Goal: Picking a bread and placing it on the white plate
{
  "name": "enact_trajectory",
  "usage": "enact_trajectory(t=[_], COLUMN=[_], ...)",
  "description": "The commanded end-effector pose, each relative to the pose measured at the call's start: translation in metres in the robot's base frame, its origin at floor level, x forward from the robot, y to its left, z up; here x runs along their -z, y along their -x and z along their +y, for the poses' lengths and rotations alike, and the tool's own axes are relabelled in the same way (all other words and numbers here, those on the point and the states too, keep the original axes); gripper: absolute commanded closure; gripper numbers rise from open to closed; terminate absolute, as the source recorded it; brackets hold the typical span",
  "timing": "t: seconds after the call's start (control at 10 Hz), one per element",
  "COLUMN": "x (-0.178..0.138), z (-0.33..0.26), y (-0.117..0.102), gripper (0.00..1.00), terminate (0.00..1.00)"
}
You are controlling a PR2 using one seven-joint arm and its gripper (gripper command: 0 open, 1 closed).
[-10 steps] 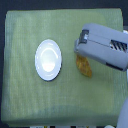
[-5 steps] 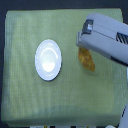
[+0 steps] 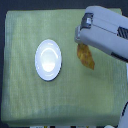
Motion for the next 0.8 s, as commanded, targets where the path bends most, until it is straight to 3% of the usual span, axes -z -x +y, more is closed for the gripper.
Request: enact_trajectory(t=[0.0,0.7], x=[-0.013,0.008], z=[0.072,0.182], y=[0.004,0.007], gripper=[1.0,1.0], terminate=[0.0,0.0])
